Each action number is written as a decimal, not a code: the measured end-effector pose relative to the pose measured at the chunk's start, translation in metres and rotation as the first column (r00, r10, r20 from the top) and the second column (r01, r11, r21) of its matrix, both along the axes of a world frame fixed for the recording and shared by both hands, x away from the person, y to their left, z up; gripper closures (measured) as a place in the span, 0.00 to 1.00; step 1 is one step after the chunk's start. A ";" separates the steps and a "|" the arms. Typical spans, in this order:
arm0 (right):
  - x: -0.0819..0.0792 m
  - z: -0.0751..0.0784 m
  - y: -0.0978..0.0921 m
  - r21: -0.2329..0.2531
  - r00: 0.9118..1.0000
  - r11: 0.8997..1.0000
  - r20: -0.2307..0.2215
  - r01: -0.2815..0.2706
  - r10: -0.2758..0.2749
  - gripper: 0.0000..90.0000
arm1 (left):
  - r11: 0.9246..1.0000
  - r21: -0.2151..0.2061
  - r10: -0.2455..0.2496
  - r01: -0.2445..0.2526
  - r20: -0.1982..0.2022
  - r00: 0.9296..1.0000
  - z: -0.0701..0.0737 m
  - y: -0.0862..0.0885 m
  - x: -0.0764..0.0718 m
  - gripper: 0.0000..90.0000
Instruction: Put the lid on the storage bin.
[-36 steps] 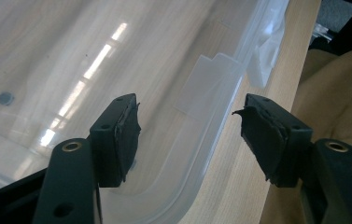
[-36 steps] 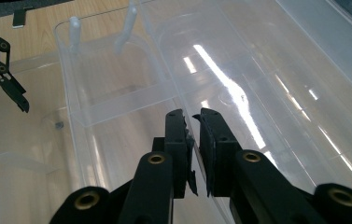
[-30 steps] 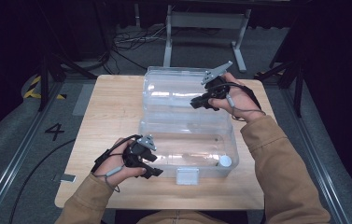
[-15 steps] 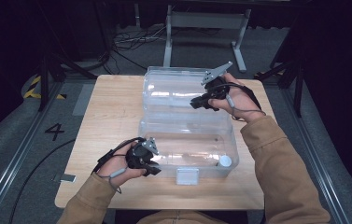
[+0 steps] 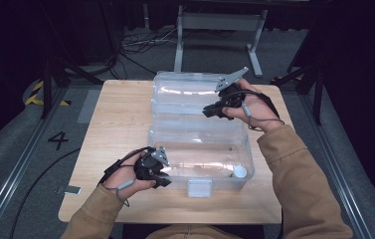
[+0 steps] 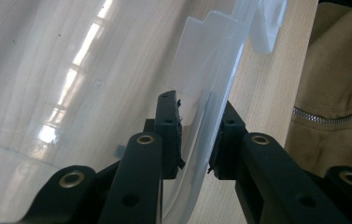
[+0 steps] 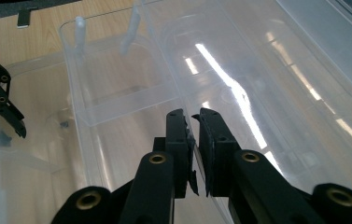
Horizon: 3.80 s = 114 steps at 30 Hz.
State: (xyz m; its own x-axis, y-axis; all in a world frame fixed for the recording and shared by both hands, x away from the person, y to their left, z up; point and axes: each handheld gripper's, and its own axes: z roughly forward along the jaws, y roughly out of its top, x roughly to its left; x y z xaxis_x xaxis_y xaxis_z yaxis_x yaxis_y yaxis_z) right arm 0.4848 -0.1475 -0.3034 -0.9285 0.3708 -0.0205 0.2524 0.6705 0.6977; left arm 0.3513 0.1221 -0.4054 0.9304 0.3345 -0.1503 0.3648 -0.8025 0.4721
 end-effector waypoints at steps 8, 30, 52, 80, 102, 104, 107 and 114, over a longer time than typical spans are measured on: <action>-0.010 0.003 -0.001 0.002 1.000 1.000 0.010 -0.020 0.020 0.93 | 1.000 0.001 0.002 -0.002 0.000 1.000 0.000 0.000 0.000 0.85; -0.031 0.008 -0.004 -0.014 0.997 0.997 0.017 -0.071 0.072 0.95 | 1.000 0.011 0.004 -0.004 0.004 1.000 0.000 0.000 -0.001 0.85; -0.048 0.010 -0.003 -0.049 0.992 0.992 0.037 -0.116 0.117 0.95 | 1.000 0.020 0.006 -0.007 0.010 1.000 0.000 0.000 -0.001 0.85; -0.068 0.009 -0.001 -0.092 0.985 0.983 0.041 -0.162 0.166 0.95 | 1.000 0.023 0.003 -0.003 0.014 1.000 0.000 0.000 -0.001 0.85; -0.080 0.006 0.001 -0.121 0.981 0.975 0.035 -0.188 0.193 0.96 | 1.000 0.029 0.004 -0.004 0.017 1.000 0.000 0.000 -0.002 0.85; -0.080 0.006 0.001 -0.121 0.980 0.974 0.036 -0.190 0.195 0.96 | 1.000 0.029 0.004 -0.004 0.016 1.000 0.000 0.000 -0.002 0.85; -0.082 0.005 0.002 -0.126 0.980 0.973 0.036 -0.192 0.198 0.96 | 1.000 0.030 0.004 -0.005 0.017 1.000 -0.001 0.000 -0.002 0.85; -0.084 0.004 0.003 -0.128 0.979 0.972 0.034 -0.197 0.203 0.96 | 0.999 0.032 0.001 -0.002 0.017 1.000 0.000 0.000 -0.002 0.85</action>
